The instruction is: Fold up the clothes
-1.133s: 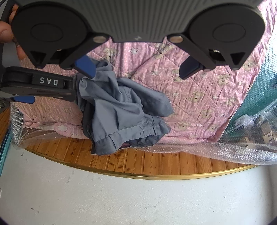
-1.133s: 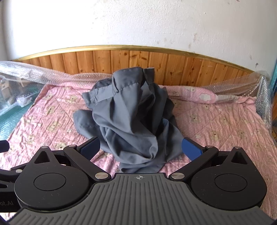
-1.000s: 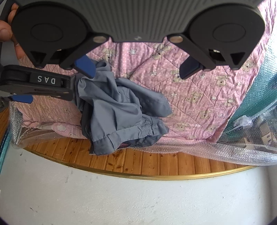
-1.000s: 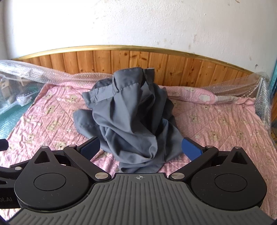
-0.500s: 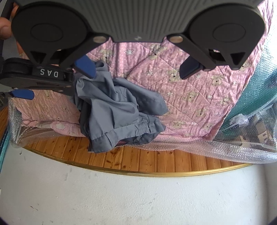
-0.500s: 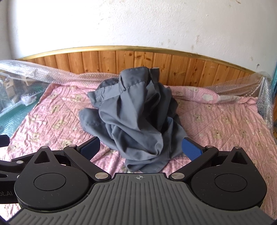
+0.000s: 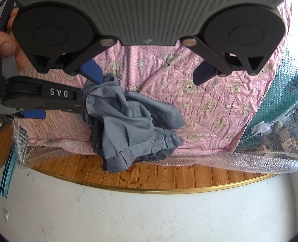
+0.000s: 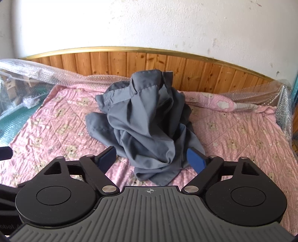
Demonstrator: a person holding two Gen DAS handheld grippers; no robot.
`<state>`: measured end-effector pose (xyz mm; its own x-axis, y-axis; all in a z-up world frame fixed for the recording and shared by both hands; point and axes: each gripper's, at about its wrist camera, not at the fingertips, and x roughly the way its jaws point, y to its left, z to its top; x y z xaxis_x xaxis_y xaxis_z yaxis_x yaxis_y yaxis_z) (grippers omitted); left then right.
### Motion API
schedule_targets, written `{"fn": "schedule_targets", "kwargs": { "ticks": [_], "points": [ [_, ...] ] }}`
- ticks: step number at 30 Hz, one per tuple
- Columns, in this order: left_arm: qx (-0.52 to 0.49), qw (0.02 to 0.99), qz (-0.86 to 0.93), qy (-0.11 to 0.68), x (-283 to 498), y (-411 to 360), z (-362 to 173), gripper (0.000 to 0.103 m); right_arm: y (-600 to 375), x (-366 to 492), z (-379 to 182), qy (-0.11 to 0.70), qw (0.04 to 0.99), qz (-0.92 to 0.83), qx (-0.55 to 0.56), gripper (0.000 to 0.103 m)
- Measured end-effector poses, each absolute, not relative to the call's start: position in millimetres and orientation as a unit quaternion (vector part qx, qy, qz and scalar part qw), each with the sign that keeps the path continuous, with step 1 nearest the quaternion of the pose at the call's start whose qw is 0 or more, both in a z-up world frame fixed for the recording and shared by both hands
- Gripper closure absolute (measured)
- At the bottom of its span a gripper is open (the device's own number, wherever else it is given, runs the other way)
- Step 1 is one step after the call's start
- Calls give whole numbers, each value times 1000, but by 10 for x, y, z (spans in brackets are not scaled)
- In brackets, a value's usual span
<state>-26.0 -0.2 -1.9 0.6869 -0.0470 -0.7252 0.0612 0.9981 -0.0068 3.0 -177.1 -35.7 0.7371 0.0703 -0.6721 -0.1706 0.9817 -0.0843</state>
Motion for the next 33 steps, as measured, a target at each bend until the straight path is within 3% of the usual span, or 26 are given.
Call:
{"fn": "schedule_targets", "kwargs": {
  "ticks": [2,4,5,6,7,10,11,12,25,26,28,29,30,33],
  "points": [
    [13,918,-26,395,-266,-6,-22,0,-1788,47,-391,362,927,62,-72,32],
    [7,918,-25,395,-264,18,-16,0,-1823,66,-431,367,926,64,-68,47],
    [-1,918,-24,395,-255,41,-16,6,-1844,78,-450,369,925,66,-65,67],
    [-9,918,-22,395,-244,66,-16,24,-1865,97,-468,372,924,70,-60,88],
    [-15,917,-19,398,-222,86,-29,33,-1885,118,-486,375,923,72,-57,94],
    [-23,915,-16,403,-145,124,-66,71,-1924,155,-516,366,926,78,-55,103],
    [-23,914,-18,404,-123,124,-80,95,-1932,175,-522,364,926,79,-56,103],
    [-27,913,-21,406,-101,125,-96,102,-1942,202,-528,363,927,81,-56,103],
    [-35,905,-4,424,346,22,-192,102,-2034,738,-703,388,916,88,-40,101],
    [-36,904,0,426,390,38,-197,98,-2037,787,-722,390,916,84,-41,92],
    [-42,903,6,429,483,65,-209,71,-2042,884,-766,392,916,76,-47,52],
    [-47,903,10,427,528,79,-209,44,-2043,927,-787,390,916,76,-52,23],
    [-53,905,14,423,573,95,-206,21,-2049,973,-809,389,916,76,-55,17],
    [-70,907,22,415,722,135,-206,12,-2085,1133,-886,395,914,76,-58,17]
  ]
}}
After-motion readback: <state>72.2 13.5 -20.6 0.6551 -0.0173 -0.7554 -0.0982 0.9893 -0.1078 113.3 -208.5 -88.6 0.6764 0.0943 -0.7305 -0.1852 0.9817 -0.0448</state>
